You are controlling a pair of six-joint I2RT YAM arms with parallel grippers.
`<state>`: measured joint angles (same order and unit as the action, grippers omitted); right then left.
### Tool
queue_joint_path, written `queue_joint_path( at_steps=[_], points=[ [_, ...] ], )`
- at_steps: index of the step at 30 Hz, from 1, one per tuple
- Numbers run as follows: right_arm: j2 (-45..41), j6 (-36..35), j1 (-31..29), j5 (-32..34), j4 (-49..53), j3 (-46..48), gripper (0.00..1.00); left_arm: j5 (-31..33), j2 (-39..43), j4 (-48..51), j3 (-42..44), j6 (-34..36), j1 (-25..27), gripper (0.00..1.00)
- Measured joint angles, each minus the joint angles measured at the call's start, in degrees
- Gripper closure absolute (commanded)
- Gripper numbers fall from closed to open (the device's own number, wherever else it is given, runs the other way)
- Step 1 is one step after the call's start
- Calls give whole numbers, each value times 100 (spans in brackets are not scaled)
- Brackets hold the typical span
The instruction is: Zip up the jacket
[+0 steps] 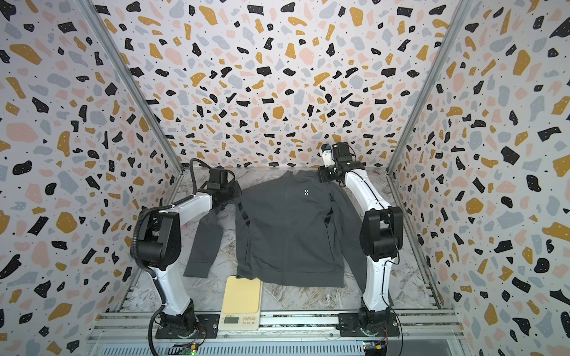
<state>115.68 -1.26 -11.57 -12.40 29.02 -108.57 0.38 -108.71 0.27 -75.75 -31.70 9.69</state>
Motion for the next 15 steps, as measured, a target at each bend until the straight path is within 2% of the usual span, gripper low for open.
queue_joint_path(
  at_steps=[2, 5, 6, 7, 8, 9, 11, 15],
  points=[
    [153, 7, 85, 116, -118, -219, 100, 90, 103, -223, 63, -52, -24, 100],
    [905, 111, 284, 313, -227, -975, 100, 107, 48, -590, 70, -140, -20, 100],
    [1276, 155, 348, 369, -245, -1322, 95, 74, -7, -734, 70, -175, -7, 100],
    [1628, 210, 391, 433, -221, -1657, 84, 31, -63, -846, 70, -203, 7, 100],
    [2050, 271, 428, 505, -114, -2083, 67, -31, -133, -957, 70, -225, 24, 92],
    [2452, 317, 450, 629, 7, -2503, 54, -63, -199, -1025, 70, -229, 42, 79],
    [3016, 396, 470, 935, 227, -3008, 46, -74, -299, -1049, 94, -240, 35, 54],
    [3075, 468, 455, 1456, 562, -2756, 43, -90, -293, -1054, 319, -354, -44, 43]
  ],
)
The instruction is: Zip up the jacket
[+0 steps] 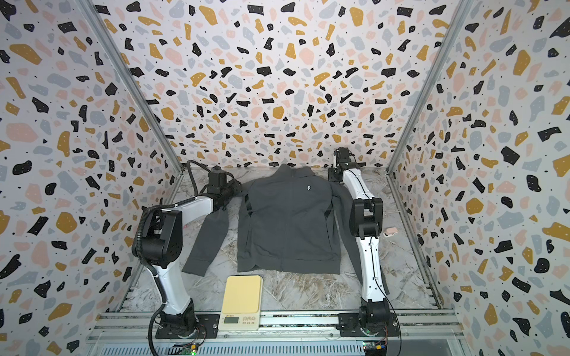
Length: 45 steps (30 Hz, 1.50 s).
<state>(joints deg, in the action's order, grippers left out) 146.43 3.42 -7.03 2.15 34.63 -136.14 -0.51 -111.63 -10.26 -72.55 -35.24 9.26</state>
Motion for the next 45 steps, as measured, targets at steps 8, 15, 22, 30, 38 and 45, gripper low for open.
queue_joint_path(
  at_steps=[8, 15, 22, 30, 38, 45],
  points=[
    [-1239, 212, -428, -533, -490, 621, 72, -55, 98, 393, -629, -227, 354, 46],
    [-763, 813, -599, -1700, -1770, 551, 89, -101, -546, 61, -1506, -658, 1272, 53],
    [146, 1521, -275, -2371, -2835, 1714, 100, -337, -1718, 44, -1224, -863, 1200, 53],
    [-435, 2059, 275, -2879, -3912, 3077, 98, -977, -1226, -758, -155, -931, 636, 51],
    [-1019, 1939, 389, -3082, -3740, 3674, 71, -1058, -249, -337, 503, -581, 577, 40],
    [-3307, 1829, -48, -2710, -3646, 5781, 80, -927, 1672, 299, 1252, -179, 822, 42]
  ],
)
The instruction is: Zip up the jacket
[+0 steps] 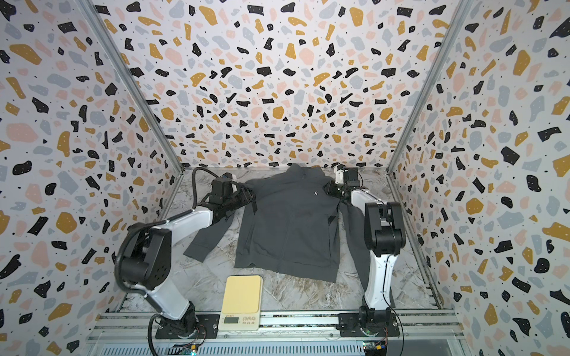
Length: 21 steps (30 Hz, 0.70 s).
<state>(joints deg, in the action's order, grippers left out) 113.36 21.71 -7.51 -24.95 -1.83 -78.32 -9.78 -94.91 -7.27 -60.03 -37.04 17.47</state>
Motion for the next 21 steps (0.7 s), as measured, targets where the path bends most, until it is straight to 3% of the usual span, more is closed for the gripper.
queue_joint_path(
  at_steps=[4, 10, 13, 21],
  points=[
    [-1375, 280, -525, 122, -323, 1519, 89, -22, 739, 70, 839, -42, 328, 54],
    [-2468, 901, -1172, 411, -662, 3687, 96, -181, 859, 260, 1893, -299, 514, 85],
    [-2863, 1176, -1316, 636, -673, 4448, 98, -197, 800, 315, 2009, -339, 522, 92],
    [-3617, 1532, -1172, 1034, -892, 5451, 100, -153, 496, 334, 2135, -271, 520, 96]
  ],
)
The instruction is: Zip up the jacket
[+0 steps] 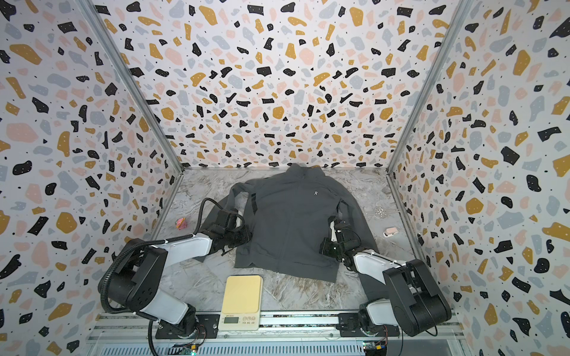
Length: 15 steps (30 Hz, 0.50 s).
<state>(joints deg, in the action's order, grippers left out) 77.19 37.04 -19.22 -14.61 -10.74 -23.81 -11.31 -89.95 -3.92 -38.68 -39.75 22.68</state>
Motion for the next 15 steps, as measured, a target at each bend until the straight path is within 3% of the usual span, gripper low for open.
queue_joint_path(
  at_steps=[8, 12, 14, 15],
  points=[
    [323, -197, 905, -402, -623, 120, 100, 127, -116, -83, 81, 140, -66, 99],
    [435, -549, 1357, -529, -610, -35, 98, 286, 164, 94, 177, 275, -380, 99],
    [439, -743, 1504, -531, -439, -199, 92, 481, 431, 306, 225, 363, -608, 93],
    [424, -837, 1543, -535, -328, -315, 86, 595, 605, 422, 251, 415, -713, 84]
  ],
)
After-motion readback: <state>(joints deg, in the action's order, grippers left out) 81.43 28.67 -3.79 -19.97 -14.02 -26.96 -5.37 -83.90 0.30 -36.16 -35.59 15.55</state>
